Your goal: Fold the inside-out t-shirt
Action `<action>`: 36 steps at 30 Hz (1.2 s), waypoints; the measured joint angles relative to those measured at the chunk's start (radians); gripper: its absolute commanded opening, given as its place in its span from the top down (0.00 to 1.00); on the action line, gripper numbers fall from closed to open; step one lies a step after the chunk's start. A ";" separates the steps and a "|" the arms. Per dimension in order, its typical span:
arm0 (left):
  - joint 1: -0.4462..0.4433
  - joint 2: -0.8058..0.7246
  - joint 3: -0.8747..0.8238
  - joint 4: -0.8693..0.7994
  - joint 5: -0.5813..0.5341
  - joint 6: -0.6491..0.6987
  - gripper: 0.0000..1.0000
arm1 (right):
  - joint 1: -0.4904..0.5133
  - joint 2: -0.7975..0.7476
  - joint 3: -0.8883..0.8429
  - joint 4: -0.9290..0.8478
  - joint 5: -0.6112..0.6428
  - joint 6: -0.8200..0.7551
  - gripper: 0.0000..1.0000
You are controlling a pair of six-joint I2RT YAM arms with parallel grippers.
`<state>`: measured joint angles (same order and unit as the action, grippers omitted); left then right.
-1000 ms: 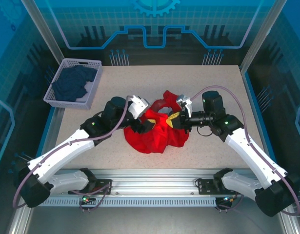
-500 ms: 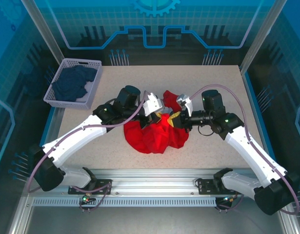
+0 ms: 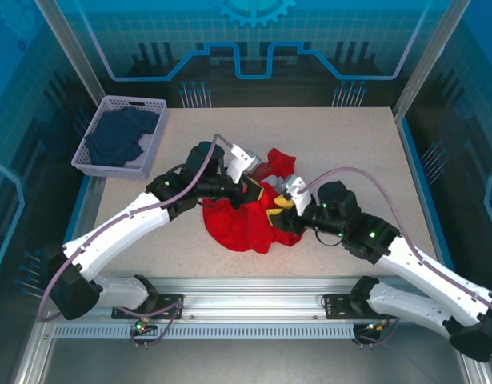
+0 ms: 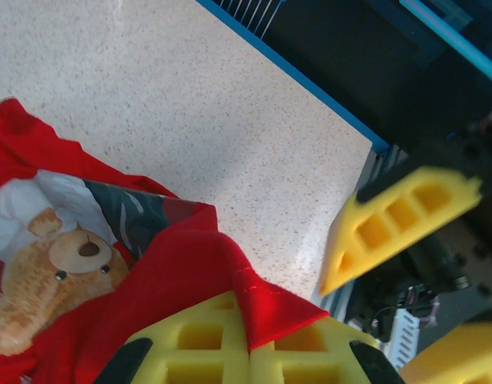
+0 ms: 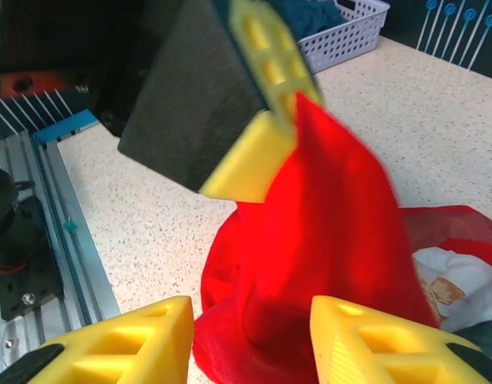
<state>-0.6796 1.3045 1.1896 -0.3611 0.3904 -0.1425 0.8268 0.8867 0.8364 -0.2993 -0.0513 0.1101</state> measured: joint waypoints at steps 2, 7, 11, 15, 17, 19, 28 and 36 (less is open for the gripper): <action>0.000 0.005 0.003 -0.002 0.000 -0.042 1.00 | 0.027 0.038 -0.001 0.022 0.031 -0.007 0.62; 0.001 0.006 0.005 -0.002 0.000 -0.093 1.00 | 0.038 0.107 0.002 0.061 0.102 -0.016 0.91; 0.002 0.006 0.005 -0.002 0.000 -0.099 1.00 | 0.038 0.120 0.003 0.068 0.129 -0.032 1.00; 0.010 0.006 0.005 -0.002 -0.001 -0.115 1.00 | 0.014 0.107 0.003 0.063 0.084 -0.033 1.00; 0.021 0.006 0.005 0.000 0.000 -0.124 0.88 | -0.050 0.085 0.003 0.061 -0.012 -0.029 1.00; 0.042 0.005 -0.001 0.014 0.005 -0.143 0.67 | -0.161 0.060 0.003 0.067 -0.165 -0.008 1.00; 0.090 -0.096 -0.134 0.080 0.026 -0.140 0.35 | -0.417 0.096 0.002 0.159 -0.694 0.135 1.00; 0.079 -0.187 -0.173 0.079 -0.014 -0.049 0.26 | -0.487 0.121 0.067 0.114 -0.848 0.140 1.00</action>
<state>-0.6006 1.1175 1.0168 -0.2821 0.3767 -0.1917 0.3401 1.0077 0.9031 -0.1848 -0.8997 0.2504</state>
